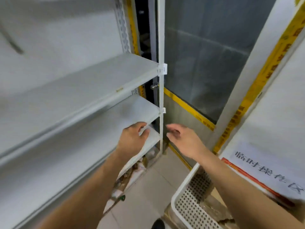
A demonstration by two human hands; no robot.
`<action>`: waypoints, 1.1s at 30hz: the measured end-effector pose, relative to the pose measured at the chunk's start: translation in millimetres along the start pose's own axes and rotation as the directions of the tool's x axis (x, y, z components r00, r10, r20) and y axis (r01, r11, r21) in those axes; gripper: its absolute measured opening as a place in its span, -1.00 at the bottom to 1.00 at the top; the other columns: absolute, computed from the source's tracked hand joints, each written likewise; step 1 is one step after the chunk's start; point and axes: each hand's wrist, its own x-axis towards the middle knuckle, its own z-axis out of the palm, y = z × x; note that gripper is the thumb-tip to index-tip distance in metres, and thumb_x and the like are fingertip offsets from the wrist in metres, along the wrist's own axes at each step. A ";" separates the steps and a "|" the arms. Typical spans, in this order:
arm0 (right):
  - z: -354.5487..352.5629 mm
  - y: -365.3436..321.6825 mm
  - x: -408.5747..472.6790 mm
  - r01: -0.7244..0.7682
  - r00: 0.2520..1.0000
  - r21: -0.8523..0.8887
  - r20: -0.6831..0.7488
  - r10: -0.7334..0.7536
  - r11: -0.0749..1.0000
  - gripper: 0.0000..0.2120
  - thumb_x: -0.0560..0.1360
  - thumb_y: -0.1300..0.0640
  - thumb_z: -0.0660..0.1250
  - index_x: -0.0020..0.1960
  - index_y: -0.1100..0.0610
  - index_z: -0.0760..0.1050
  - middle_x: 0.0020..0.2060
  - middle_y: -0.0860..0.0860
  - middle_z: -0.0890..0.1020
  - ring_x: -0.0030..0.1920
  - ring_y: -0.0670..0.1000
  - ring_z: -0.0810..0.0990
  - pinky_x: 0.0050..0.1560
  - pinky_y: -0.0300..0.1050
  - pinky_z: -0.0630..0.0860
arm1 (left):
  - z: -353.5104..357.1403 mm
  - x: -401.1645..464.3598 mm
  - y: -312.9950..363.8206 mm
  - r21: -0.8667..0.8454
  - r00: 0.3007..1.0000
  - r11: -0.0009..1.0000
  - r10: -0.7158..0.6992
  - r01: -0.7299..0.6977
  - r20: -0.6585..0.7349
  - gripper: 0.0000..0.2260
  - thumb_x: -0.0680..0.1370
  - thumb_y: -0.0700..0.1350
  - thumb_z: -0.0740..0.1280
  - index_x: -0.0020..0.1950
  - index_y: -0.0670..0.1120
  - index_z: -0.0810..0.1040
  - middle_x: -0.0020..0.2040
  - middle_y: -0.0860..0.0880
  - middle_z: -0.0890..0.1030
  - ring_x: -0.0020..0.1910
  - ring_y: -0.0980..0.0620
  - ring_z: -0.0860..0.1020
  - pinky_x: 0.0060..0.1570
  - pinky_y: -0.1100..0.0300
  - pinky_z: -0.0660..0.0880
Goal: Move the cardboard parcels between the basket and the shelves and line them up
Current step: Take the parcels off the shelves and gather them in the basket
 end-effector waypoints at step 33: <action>389.2 -498.9 -73.1 0.593 0.374 0.494 0.531 -0.761 0.636 -0.58 0.65 0.03 0.39 0.49 -0.01 0.50 0.31 -0.05 0.62 0.29 -0.08 0.60 0.30 -0.17 0.53 | -412.1 -333.3 -254.0 -0.175 0.325 0.839 -0.380 0.515 -0.866 -0.69 0.66 0.02 0.38 0.38 -0.02 0.58 0.26 0.00 0.67 0.18 0.07 0.64 0.12 0.12 0.64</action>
